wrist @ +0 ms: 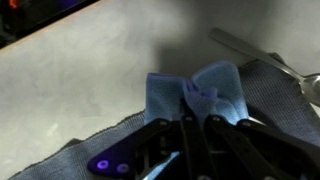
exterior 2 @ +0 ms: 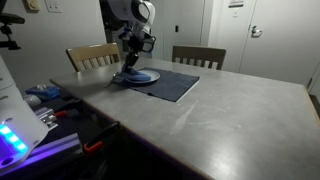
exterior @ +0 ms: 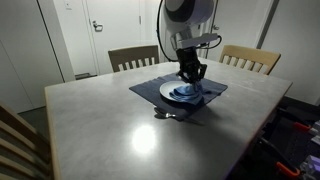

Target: Use the blue towel to wipe the white plate

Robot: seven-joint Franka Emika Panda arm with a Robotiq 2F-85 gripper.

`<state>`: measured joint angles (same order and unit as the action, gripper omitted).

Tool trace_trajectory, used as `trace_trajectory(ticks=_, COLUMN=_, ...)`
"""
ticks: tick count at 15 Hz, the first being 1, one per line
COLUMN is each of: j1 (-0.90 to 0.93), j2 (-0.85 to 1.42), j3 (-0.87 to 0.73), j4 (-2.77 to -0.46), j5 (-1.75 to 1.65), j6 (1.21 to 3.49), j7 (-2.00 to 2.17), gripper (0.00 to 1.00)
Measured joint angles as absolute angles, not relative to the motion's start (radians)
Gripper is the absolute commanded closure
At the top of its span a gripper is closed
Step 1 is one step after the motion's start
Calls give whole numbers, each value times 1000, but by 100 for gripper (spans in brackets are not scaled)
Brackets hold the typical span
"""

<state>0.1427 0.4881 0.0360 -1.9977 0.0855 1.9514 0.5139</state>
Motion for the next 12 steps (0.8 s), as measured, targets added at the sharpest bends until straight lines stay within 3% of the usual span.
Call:
trace_trajectory(ticks=6, j1=203, j2=527, j3=-36, j4=-1981, j5=-100, j6=1898, j7=743, gripper=98)
trace_trajectory(ticks=12, j1=222, j2=542, j3=-43, j4=-1981, j5=-111, j6=2133, j7=953, gripper=98)
